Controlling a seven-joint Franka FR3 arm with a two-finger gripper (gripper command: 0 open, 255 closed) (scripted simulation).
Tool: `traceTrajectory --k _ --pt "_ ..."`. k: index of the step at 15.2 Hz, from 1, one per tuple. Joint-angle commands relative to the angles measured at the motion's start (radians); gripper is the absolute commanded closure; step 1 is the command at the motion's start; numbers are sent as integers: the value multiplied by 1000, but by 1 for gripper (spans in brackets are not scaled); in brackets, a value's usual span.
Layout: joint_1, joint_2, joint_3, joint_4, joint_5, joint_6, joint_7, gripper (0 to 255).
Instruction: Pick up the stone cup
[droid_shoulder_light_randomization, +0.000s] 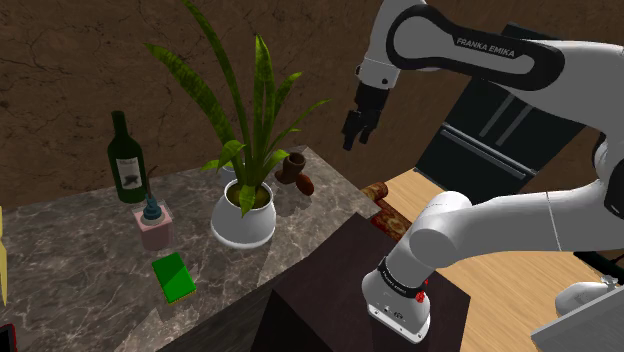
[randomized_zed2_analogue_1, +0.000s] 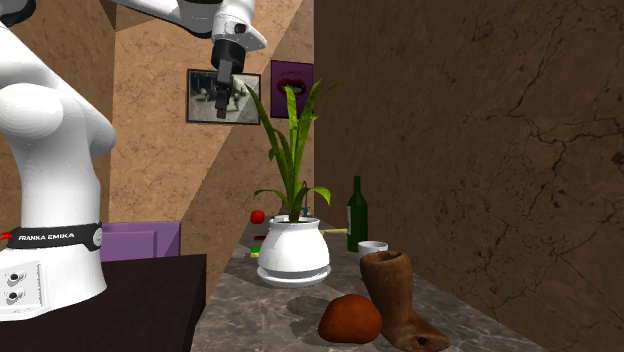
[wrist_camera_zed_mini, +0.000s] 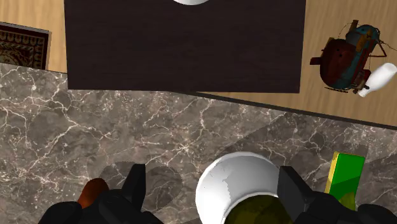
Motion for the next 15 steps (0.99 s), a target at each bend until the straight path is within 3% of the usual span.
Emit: traceTrajectory --k 1,8,15 --pt "0 0 0 0 0 0 0 0" --pt "-19 164 -93 -36 -73 215 -154 0" --pt "-29 390 -179 3 -106 421 -302 0"
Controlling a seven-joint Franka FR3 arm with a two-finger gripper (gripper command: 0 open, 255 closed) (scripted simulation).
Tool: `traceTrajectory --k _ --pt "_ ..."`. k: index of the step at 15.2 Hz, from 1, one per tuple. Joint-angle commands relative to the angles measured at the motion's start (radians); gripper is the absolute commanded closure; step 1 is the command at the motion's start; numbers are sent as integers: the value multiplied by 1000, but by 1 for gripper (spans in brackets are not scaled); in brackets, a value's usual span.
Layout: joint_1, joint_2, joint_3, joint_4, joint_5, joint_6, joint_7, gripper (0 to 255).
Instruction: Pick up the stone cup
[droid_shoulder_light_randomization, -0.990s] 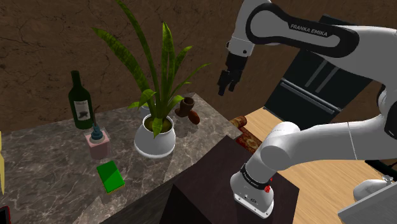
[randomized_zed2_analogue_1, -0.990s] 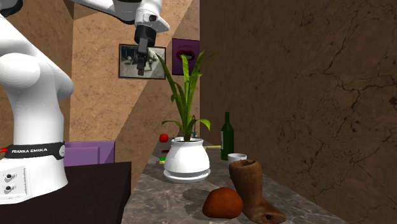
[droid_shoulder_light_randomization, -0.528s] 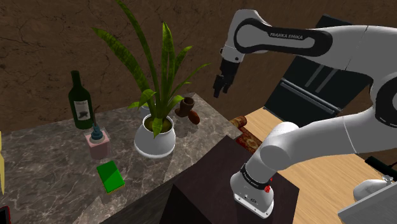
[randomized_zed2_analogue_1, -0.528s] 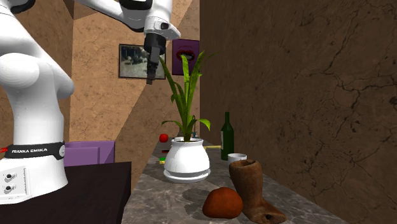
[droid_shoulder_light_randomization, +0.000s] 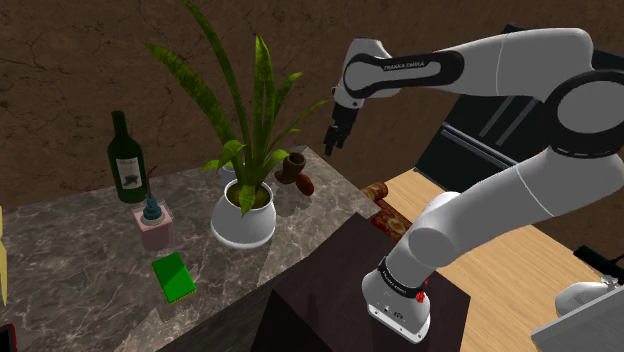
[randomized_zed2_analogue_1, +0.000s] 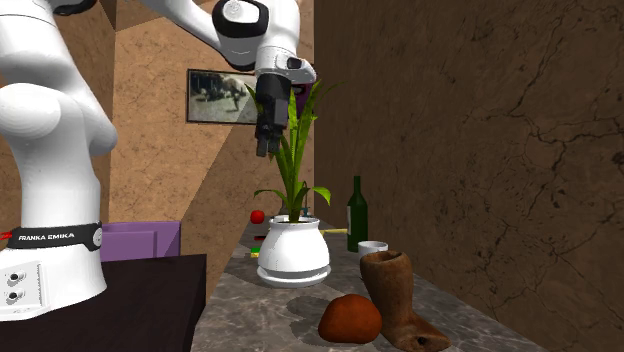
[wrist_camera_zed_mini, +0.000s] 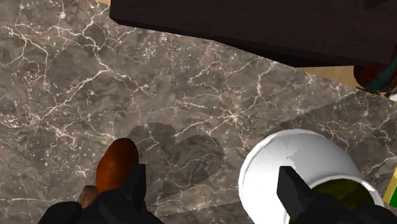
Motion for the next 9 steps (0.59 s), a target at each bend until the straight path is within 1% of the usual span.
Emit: traceTrajectory --k 1,5,9 --pt "-3 68 -26 18 -5 57 -48 0" --pt "-5 218 -65 79 9 155 -138 0" --pt "-10 374 -92 162 45 236 -233 0"
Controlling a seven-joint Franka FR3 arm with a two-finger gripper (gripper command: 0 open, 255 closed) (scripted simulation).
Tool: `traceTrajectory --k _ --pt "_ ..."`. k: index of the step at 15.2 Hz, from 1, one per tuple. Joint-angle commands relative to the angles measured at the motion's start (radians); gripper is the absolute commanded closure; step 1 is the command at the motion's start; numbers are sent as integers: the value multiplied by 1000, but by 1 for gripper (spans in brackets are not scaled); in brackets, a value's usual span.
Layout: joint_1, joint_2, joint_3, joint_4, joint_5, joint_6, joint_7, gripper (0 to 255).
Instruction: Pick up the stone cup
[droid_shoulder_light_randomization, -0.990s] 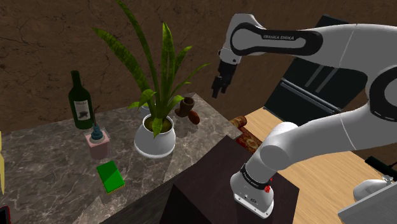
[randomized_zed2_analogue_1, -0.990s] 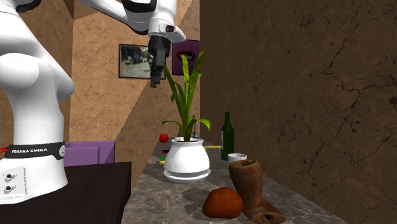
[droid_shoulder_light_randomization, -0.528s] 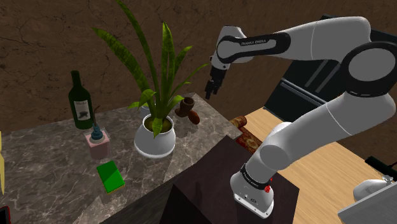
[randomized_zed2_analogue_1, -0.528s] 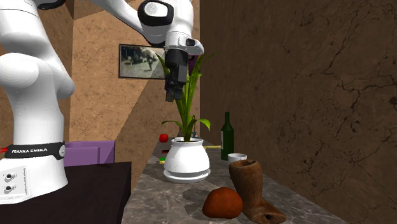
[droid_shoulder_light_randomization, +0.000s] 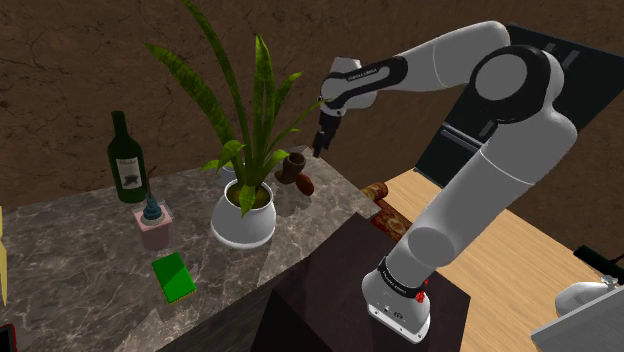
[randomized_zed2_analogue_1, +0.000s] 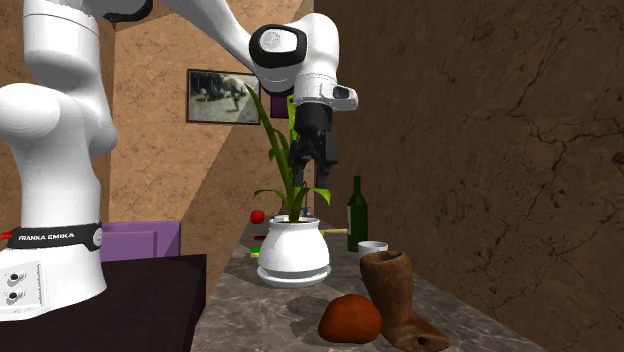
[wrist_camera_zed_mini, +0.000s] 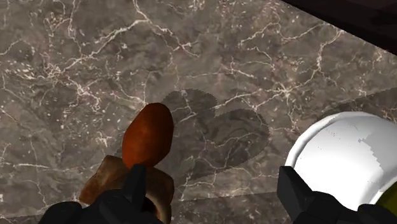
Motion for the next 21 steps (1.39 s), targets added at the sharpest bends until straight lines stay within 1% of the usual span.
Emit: traceTrajectory --k 1,8,15,21 --pt "-7 78 -13 45 20 36 -54 0" --pt "-50 356 -9 253 111 114 -213 0" --pt "-119 630 30 532 173 124 -328 0" --pt "-127 684 41 530 187 179 -335 0"
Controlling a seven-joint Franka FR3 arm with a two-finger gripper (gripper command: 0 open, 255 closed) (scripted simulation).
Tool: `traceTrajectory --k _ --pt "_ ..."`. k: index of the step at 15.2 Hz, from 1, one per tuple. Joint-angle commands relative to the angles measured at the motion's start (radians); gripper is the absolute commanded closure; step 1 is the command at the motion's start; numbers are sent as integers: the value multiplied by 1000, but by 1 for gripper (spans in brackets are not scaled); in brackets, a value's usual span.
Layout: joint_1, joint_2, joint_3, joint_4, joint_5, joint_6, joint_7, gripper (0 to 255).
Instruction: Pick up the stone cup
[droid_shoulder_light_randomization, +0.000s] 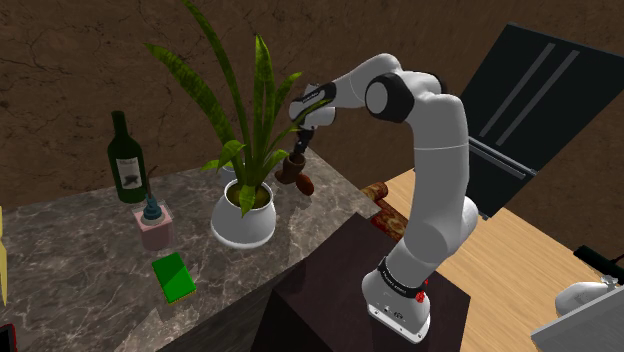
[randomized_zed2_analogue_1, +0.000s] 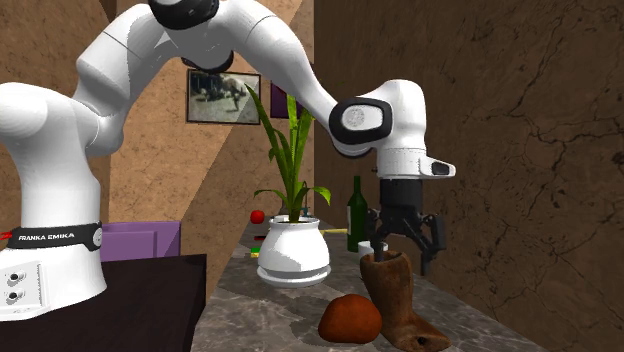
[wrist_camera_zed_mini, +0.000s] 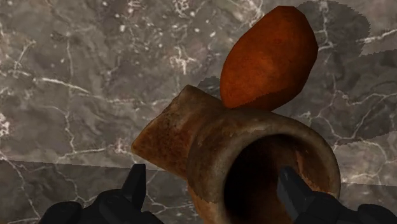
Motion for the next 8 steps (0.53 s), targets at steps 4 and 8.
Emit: traceTrajectory --k 4,8 --pt "-4 22 4 0 6 23 -5 0" --pt "-4 23 4 0 6 23 -5 255"
